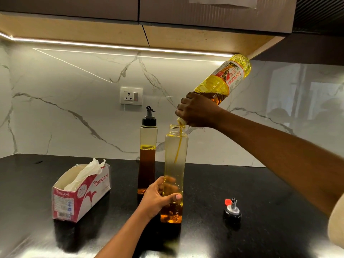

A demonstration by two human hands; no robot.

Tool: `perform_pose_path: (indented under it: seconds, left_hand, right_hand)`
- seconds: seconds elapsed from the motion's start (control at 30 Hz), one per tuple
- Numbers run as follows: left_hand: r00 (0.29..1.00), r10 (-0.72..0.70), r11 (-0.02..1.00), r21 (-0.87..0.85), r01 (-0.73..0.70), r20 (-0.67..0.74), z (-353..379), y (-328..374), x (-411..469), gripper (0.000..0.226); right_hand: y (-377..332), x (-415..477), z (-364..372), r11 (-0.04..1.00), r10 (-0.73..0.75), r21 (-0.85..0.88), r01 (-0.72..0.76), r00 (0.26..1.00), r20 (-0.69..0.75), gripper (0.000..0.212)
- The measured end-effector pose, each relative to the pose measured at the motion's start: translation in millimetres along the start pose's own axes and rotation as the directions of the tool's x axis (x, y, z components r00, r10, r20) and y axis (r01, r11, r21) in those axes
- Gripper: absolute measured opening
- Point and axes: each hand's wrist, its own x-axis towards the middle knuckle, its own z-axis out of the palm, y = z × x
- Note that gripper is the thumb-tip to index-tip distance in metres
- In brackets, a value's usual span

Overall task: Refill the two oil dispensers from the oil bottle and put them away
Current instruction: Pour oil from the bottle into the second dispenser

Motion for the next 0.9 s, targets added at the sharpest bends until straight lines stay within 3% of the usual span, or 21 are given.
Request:
perform_pose_path:
  seconds: [0.9]
  left_hand:
    - [1.0, -0.004, 1.0, -0.001, 0.004, 0.014, -0.3, 1.1, -1.1, 0.088]
  right_hand:
    - [0.9, 1.7, 2.2, 1.0, -0.02, -0.015, 0.019, 0.998, -0.066, 0.015]
